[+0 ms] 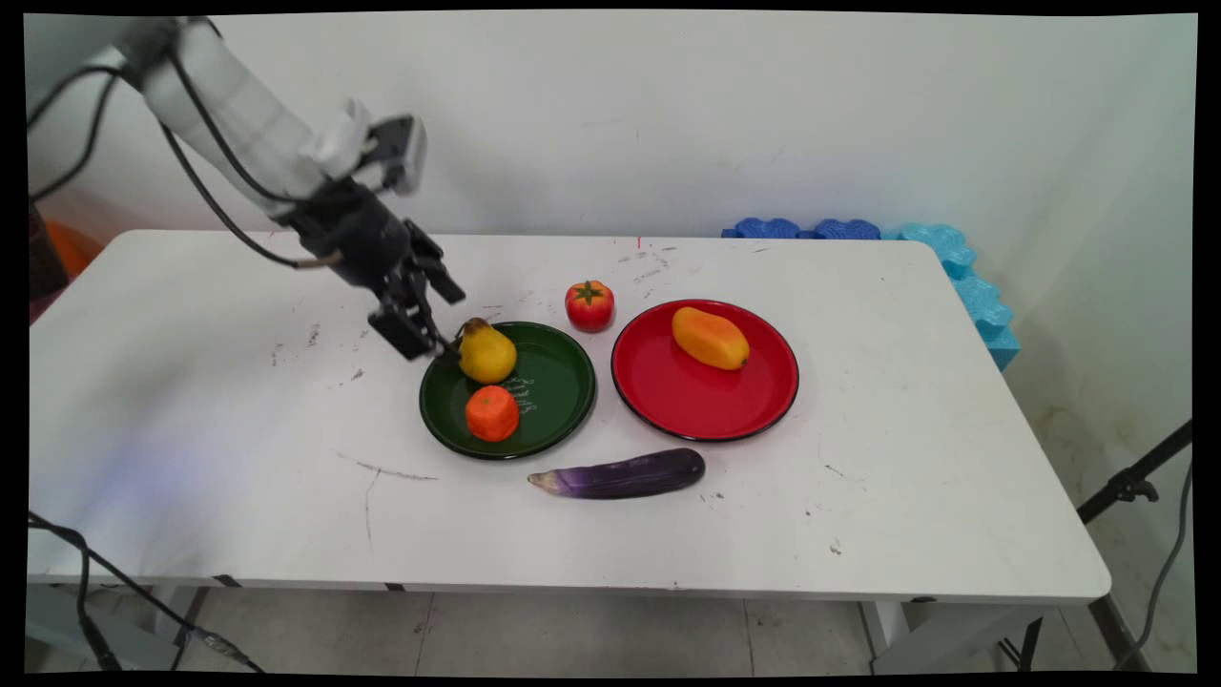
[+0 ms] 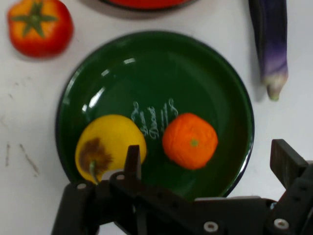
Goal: Pick up the mandarin from the green plate
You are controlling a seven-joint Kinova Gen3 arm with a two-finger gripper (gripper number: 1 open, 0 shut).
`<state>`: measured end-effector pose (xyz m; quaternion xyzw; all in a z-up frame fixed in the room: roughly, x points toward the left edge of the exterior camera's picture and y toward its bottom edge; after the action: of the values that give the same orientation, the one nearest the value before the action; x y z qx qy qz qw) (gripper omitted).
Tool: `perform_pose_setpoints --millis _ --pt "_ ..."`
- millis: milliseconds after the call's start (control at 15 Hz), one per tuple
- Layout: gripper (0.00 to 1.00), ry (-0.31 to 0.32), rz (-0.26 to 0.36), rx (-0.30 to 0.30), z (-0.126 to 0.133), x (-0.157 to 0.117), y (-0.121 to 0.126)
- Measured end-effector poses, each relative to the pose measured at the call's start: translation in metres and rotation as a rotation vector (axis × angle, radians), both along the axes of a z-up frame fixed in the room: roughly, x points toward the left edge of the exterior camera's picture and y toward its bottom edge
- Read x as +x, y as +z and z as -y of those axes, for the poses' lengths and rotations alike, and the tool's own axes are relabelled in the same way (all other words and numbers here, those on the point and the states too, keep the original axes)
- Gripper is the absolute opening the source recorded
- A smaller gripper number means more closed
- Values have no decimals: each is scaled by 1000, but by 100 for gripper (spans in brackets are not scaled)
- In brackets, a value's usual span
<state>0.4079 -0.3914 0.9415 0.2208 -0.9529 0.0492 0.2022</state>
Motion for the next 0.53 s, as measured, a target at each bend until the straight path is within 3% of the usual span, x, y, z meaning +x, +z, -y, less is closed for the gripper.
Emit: perform_pose_setpoints --millis 533 --pt "100 -76 83 44 18 -23 -65"
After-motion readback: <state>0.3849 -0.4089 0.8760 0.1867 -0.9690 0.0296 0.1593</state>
